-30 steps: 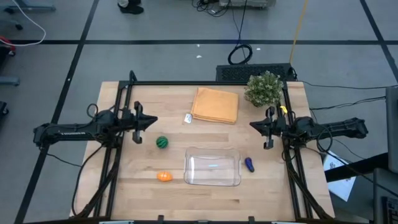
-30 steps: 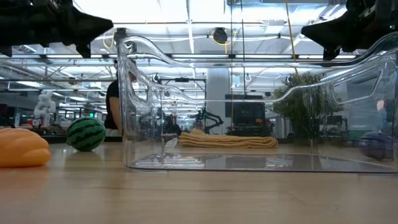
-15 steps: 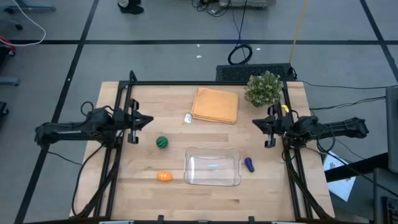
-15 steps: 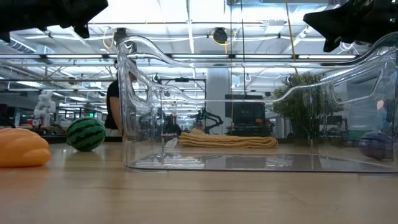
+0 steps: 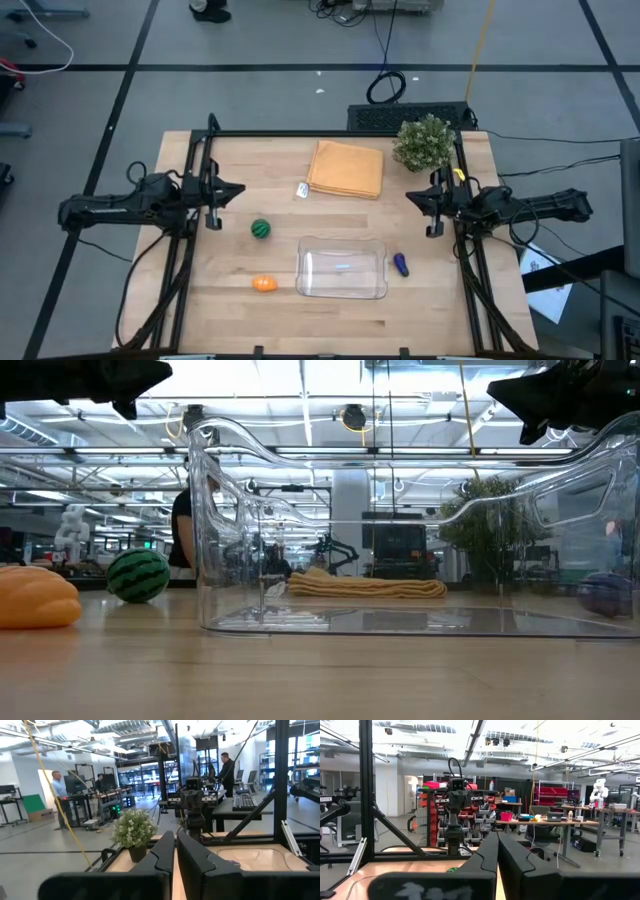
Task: Pick and placing Produce into tupperware
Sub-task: Put the watermelon into the transparent bin
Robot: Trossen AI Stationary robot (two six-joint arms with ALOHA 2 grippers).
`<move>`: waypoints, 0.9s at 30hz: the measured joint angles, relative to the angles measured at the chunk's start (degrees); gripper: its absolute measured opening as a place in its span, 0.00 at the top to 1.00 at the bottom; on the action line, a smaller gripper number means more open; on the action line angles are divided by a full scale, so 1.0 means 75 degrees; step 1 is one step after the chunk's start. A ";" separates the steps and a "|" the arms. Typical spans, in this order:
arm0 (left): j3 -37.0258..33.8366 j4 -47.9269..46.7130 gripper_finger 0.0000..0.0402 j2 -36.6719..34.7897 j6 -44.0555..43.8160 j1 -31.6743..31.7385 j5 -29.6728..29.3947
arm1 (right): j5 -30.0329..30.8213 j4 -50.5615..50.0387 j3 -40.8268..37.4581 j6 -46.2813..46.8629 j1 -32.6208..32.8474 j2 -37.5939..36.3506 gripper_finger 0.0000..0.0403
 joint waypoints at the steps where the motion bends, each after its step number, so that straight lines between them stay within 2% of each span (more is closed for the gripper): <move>1: -0.0003 -0.0008 0.94 0.0003 -0.0001 0.0000 0.0007 | 0.0000 -0.0023 0.0000 0.0000 0.0000 0.0000 1.00; 7: -0.0003 0.0083 0.94 0.0009 0.0046 0.0000 0.0273 | 0.0000 -0.0027 0.0000 -0.0114 0.0000 0.0000 1.00; 27: 0.0000 0.0075 0.94 0.0012 0.0002 0.0000 0.0236 | 0.0000 0.0035 -0.0006 -0.0207 0.0000 -0.0003 1.00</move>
